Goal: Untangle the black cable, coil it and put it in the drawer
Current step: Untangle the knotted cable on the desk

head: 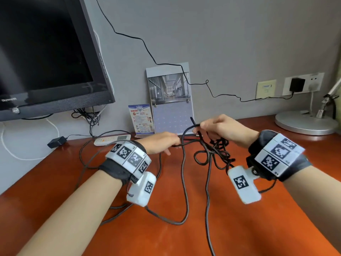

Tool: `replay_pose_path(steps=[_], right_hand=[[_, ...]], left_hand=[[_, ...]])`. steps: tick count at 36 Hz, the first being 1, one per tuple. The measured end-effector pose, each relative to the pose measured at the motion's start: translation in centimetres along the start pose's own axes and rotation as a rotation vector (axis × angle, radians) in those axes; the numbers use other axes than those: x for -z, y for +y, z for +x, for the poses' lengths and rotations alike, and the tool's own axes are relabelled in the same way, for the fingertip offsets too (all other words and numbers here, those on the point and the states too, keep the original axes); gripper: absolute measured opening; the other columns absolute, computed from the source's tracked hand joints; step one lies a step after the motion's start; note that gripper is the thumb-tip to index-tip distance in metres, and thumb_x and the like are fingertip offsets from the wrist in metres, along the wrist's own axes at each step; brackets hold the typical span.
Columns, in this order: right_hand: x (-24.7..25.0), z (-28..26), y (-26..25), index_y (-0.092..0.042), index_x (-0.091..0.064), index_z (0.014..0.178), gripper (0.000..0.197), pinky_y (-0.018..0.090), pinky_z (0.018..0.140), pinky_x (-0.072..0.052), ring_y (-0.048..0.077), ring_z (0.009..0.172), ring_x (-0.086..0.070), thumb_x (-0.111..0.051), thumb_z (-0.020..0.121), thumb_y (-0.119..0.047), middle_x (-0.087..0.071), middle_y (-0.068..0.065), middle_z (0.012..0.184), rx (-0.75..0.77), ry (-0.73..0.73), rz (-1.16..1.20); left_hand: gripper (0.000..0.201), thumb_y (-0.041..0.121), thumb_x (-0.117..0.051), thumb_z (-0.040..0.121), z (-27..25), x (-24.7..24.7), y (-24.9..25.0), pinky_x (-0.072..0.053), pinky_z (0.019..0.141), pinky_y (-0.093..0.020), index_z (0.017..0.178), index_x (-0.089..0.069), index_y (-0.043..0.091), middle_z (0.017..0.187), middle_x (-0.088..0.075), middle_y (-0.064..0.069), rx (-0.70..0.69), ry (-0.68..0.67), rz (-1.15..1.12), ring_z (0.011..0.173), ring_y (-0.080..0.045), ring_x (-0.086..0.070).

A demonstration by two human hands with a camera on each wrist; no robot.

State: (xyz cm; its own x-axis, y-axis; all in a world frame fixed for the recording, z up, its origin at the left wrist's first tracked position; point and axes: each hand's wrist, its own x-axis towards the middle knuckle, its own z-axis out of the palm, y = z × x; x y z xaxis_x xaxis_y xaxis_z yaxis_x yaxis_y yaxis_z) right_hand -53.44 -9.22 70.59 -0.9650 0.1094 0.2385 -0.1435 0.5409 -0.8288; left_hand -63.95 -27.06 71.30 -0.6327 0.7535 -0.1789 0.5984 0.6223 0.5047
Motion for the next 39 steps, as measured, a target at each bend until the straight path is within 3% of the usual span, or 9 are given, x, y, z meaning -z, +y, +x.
replay_pose_path(steps=[6,11,14,18,21,24,28,31,39], right_hand=[[-1.4,1.9,1.1,-0.01,-0.049,0.076,0.033,0.02,0.054,-0.033,0.012,0.056,-0.038,-0.028,0.099,0.0,-0.047,0.001,0.063,-0.081,0.207,0.563],[-1.3,2.8,1.5,-0.015,-0.044,0.072,0.027,0.019,0.045,-0.034,0.01,0.05,-0.034,-0.029,0.092,-0.006,-0.041,-0.005,0.054,-0.199,0.533,1.107],[-0.9,2.8,1.7,-0.017,-0.039,0.063,0.028,0.022,0.048,-0.028,0.011,0.047,-0.031,-0.033,0.09,-0.021,-0.034,-0.005,0.051,-0.2,0.594,1.168],[0.6,2.3,1.5,-0.017,-0.046,0.07,0.025,0.026,0.053,-0.03,0.015,0.051,-0.042,-0.044,0.093,-0.027,-0.052,-0.003,0.053,-0.325,0.485,0.717],[1.7,2.3,1.2,-0.007,-0.049,0.119,0.032,0.028,0.068,-0.043,0.022,0.094,-0.056,-0.056,0.089,-0.018,-0.06,0.011,0.113,-0.319,0.501,0.136],[1.2,2.4,-0.3,-0.004,-0.036,0.137,0.058,0.034,0.105,-0.033,0.029,0.128,-0.036,-0.059,0.084,-0.006,-0.036,0.016,0.138,0.053,0.59,-0.377],[-1.2,3.3,-2.6,-0.009,-0.058,0.126,0.056,0.052,0.106,-0.031,0.037,0.128,-0.043,-0.048,0.071,0.001,-0.052,0.015,0.134,0.719,0.281,-1.148],[-2.7,4.3,-3.1,-0.016,-0.05,0.135,0.046,0.051,0.115,-0.009,0.025,0.141,-0.027,-0.043,0.091,-0.007,-0.045,0.005,0.142,0.604,-0.059,-1.472],[-0.9,5.5,-3.5,-0.011,-0.067,0.104,0.021,0.04,0.078,-0.047,0.025,0.108,-0.05,-0.049,0.095,-0.008,-0.058,0.005,0.107,0.472,0.002,-1.144]], left_hand=[[0.038,0.05,-0.047,0.089,-0.1,-1.6,-0.6,-0.051,0.088,-0.042,0.113,-0.058,0.022,0.123,-0.054,0.01,0.131,-0.101,0.001,0.11,-0.014,-0.058],[0.037,0.037,-0.05,0.094,0.0,-3.8,-0.8,-0.055,0.07,-0.034,0.12,-0.048,0.01,0.121,-0.055,0.001,0.153,-0.152,-0.041,0.097,-0.019,-0.068],[0.023,0.02,-0.037,0.098,0.4,-4.4,-1.1,-0.052,0.053,-0.025,0.114,-0.044,0.005,0.093,-0.063,-0.005,0.14,-0.087,-0.139,0.062,-0.017,-0.067],[0.015,0.018,-0.038,0.097,1.2,-4.1,-1.7,-0.039,0.045,-0.016,0.088,-0.048,0.011,0.067,-0.052,-0.002,0.102,0.071,-0.01,0.045,-0.009,-0.048],[0.025,0.021,-0.04,0.096,1.9,-4.1,-2.1,-0.047,0.071,-0.03,0.095,-0.058,0.005,0.081,-0.058,-0.006,0.113,0.117,0.1,0.075,-0.023,-0.057],[0.029,0.026,-0.04,0.096,2.1,-4.1,-2.0,-0.048,0.078,-0.034,0.096,-0.059,0.003,0.094,-0.062,-0.009,0.116,0.155,0.158,0.087,-0.027,-0.06],[0.03,0.029,-0.041,0.097,2.4,-4.0,-0.9,-0.039,0.072,-0.031,0.072,-0.044,0.013,0.088,-0.05,-0.006,0.053,0.194,0.228,0.084,-0.026,-0.05],[0.026,0.028,-0.043,0.095,2.3,-3.7,-0.4,-0.038,0.067,-0.03,0.075,-0.046,0.013,0.081,-0.05,-0.003,0.02,0.231,0.216,0.085,-0.027,-0.053],[0.032,0.024,-0.051,0.089,1.0,-3.2,-0.7,-0.035,0.055,-0.03,0.059,-0.041,0.018,0.062,-0.047,0.001,-0.07,0.369,0.165,0.068,-0.026,-0.052]])
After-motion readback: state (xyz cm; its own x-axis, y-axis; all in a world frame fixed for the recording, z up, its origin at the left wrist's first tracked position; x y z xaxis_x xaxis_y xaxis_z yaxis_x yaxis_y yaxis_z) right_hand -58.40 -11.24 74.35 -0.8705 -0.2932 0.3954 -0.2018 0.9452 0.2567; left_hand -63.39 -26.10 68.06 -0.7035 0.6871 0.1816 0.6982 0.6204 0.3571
